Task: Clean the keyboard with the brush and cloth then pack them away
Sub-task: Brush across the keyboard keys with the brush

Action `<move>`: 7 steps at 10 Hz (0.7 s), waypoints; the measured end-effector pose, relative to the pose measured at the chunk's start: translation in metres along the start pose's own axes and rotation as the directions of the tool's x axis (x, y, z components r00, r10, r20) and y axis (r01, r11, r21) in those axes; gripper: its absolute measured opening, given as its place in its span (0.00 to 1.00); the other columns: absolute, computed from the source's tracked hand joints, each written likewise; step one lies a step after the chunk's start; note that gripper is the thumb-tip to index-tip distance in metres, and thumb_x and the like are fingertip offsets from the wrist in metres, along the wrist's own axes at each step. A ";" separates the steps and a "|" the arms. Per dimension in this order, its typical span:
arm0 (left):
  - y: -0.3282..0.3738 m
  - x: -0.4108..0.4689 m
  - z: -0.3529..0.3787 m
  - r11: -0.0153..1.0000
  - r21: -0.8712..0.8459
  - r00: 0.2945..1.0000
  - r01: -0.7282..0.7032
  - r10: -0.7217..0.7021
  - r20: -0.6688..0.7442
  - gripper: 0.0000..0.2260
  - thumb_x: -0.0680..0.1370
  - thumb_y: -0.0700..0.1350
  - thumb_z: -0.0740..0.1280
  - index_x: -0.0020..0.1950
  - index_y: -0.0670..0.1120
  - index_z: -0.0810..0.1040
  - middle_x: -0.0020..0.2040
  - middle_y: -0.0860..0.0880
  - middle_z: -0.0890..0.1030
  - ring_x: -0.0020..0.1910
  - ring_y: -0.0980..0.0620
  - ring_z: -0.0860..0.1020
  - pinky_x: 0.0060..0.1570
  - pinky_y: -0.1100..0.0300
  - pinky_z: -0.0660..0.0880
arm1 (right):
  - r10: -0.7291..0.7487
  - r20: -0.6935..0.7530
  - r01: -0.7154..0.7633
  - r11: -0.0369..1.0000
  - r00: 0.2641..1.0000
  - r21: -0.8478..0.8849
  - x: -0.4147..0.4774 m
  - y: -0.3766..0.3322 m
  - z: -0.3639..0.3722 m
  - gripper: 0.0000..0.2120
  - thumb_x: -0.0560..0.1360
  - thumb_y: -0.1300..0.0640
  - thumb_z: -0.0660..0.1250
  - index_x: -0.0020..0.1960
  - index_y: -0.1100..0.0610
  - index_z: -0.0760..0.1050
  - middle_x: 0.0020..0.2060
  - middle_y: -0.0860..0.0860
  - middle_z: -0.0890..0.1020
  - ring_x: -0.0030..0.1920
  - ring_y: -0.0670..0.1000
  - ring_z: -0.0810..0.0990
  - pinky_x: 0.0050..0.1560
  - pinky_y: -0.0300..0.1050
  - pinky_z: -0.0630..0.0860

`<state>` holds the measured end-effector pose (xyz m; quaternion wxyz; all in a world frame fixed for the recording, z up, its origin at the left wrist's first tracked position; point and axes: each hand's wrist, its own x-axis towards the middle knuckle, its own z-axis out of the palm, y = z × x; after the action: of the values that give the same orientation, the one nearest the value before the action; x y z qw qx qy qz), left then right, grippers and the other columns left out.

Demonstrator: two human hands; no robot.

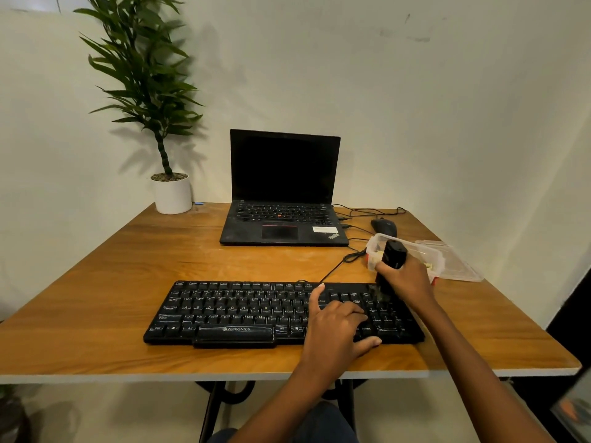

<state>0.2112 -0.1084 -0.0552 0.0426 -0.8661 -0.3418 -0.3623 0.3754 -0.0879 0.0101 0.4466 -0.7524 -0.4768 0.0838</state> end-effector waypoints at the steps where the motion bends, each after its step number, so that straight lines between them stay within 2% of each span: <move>1: 0.001 0.000 -0.001 1.000 0.003 1.000 -0.002 0.002 -0.005 0.21 0.69 0.68 0.57 0.43 0.57 0.83 0.42 0.62 0.81 0.42 0.64 0.78 0.68 0.48 0.53 | -0.055 -0.027 0.056 0.998 0.998 0.022 0.001 -0.001 -0.002 0.16 0.71 0.50 0.70 0.55 0.56 0.75 0.45 0.50 0.79 0.48 0.53 0.78 0.49 0.52 0.77; 2: 0.001 0.000 -0.001 1.000 0.002 1.000 0.000 0.000 -0.001 0.21 0.69 0.67 0.56 0.43 0.57 0.83 0.42 0.63 0.81 0.42 0.64 0.78 0.68 0.48 0.53 | 0.043 0.049 -0.046 0.998 0.998 0.050 -0.001 -0.001 -0.003 0.12 0.70 0.50 0.70 0.51 0.54 0.74 0.45 0.53 0.80 0.47 0.54 0.78 0.49 0.53 0.77; 3: 0.001 -0.001 0.002 1.000 0.005 1.000 -0.001 0.001 -0.001 0.21 0.70 0.68 0.56 0.44 0.57 0.83 0.42 0.62 0.80 0.42 0.64 0.78 0.69 0.49 0.50 | 0.024 -0.064 -0.021 0.999 0.998 0.046 -0.005 0.001 -0.008 0.10 0.70 0.53 0.69 0.48 0.54 0.74 0.40 0.51 0.79 0.44 0.53 0.77 0.47 0.50 0.75; 4: 0.001 -0.001 0.002 1.000 0.005 1.000 -0.001 0.001 -0.003 0.22 0.70 0.68 0.56 0.44 0.56 0.83 0.43 0.62 0.81 0.42 0.64 0.78 0.69 0.49 0.50 | 0.020 0.040 -0.024 0.995 0.999 0.101 -0.013 0.004 -0.009 0.07 0.71 0.56 0.69 0.48 0.54 0.74 0.41 0.51 0.78 0.44 0.52 0.77 0.48 0.50 0.75; 5: 0.000 0.000 0.000 1.000 0.004 1.000 0.001 -0.001 -0.005 0.22 0.69 0.68 0.56 0.44 0.56 0.83 0.43 0.62 0.81 0.42 0.64 0.78 0.69 0.49 0.50 | -0.022 -0.031 0.022 1.000 0.999 0.006 -0.015 0.008 -0.013 0.09 0.71 0.54 0.69 0.51 0.53 0.73 0.41 0.51 0.78 0.43 0.51 0.76 0.46 0.48 0.76; 6: -0.001 0.001 0.001 1.000 0.005 1.000 0.003 -0.003 -0.011 0.22 0.69 0.68 0.57 0.43 0.56 0.83 0.42 0.62 0.81 0.42 0.64 0.78 0.69 0.48 0.51 | 0.010 0.033 -0.014 0.989 0.999 0.148 -0.018 0.014 -0.014 0.06 0.71 0.56 0.69 0.46 0.55 0.74 0.41 0.51 0.80 0.44 0.51 0.79 0.47 0.48 0.77; 7: 0.000 0.000 0.001 1.000 0.004 1.000 0.006 -0.006 -0.006 0.22 0.69 0.68 0.56 0.43 0.56 0.83 0.42 0.62 0.81 0.42 0.64 0.78 0.68 0.48 0.52 | -0.001 0.059 -0.005 0.995 0.998 0.100 -0.022 0.016 -0.015 0.07 0.72 0.56 0.68 0.48 0.55 0.74 0.40 0.52 0.80 0.44 0.53 0.79 0.48 0.52 0.78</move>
<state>0.2122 -0.1080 -0.0559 0.0443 -0.8639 -0.3449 -0.3643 0.3821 -0.1165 -0.0001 0.4694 -0.7268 -0.4843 0.1299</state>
